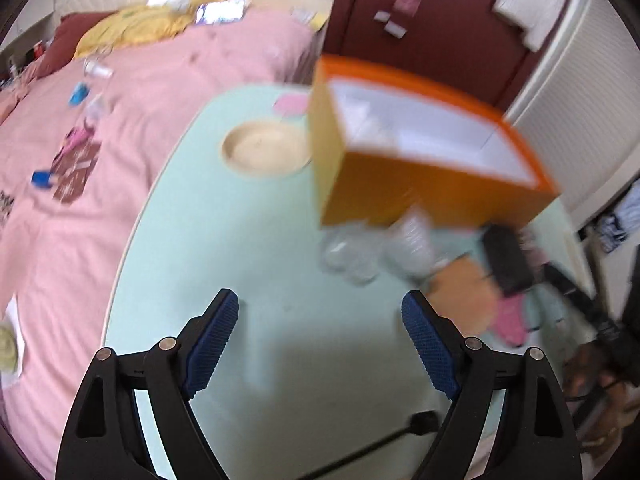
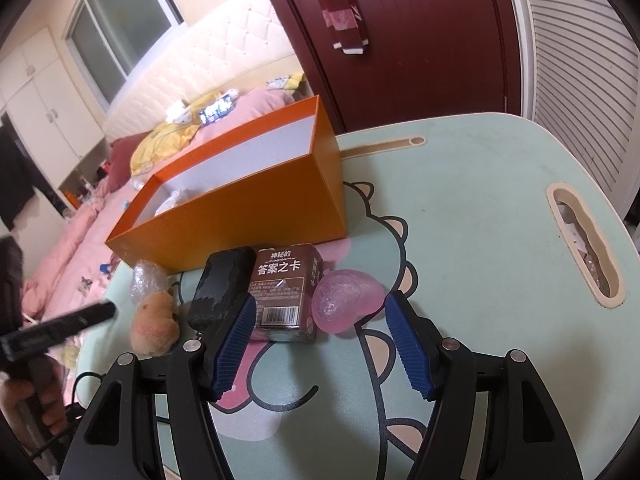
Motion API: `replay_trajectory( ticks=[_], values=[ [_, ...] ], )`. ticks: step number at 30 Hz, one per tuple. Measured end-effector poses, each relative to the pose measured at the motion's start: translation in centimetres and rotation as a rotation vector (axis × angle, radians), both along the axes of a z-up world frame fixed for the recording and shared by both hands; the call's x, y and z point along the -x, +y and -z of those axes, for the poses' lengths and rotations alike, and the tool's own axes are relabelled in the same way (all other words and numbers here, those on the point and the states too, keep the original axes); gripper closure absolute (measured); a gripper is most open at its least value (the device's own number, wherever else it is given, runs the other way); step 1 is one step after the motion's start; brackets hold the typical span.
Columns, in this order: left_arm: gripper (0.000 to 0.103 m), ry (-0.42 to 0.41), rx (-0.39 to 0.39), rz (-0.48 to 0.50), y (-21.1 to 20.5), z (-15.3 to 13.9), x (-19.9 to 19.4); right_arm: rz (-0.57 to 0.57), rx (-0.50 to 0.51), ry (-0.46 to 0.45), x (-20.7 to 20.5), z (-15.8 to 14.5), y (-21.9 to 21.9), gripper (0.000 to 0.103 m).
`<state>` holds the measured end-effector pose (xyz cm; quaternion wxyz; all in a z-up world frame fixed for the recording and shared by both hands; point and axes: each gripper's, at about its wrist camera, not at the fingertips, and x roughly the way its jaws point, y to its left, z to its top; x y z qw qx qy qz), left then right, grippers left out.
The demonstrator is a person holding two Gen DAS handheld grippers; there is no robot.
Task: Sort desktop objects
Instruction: 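Carry the plush toy out and set it beside the bubble wrap, open left gripper, then reach the right gripper into the box toward the silver metal cone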
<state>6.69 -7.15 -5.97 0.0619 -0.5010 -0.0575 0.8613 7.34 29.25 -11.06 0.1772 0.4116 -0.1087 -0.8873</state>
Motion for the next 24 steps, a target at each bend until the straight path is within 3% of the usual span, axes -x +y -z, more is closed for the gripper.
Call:
replay_trajectory(
  ticks=[5,8,13,19,23,24],
  values=[
    [0.017,0.049,0.147,0.041,2.3,0.7,0.3,-0.006,-0.035,0.003,0.0,-0.1,-0.6,0.035],
    [0.0,0.082,0.144,0.032,2.4,1.3,0.3,-0.013,-0.072,0.001,0.0,-0.2,-1.1,0.034],
    [0.0,0.133,0.138,-0.012,2.0,1.8,0.5,-0.038,-0.098,-0.047,0.8,-1.1,-1.3,0.034],
    [0.0,0.143,0.134,-0.008,1.8,1.8,0.5,-0.169,-0.157,0.083,3.3,-8.8,-3.2,0.034],
    [0.0,0.146,0.132,-0.007,1.9,1.8,0.3,-0.287,-0.24,0.05,7.9,-12.1,-6.6,0.034],
    [0.0,0.147,0.132,-0.006,1.9,1.8,0.3,-0.31,-0.245,-0.005,9.4,-12.3,-7.5,0.034]
  ],
)
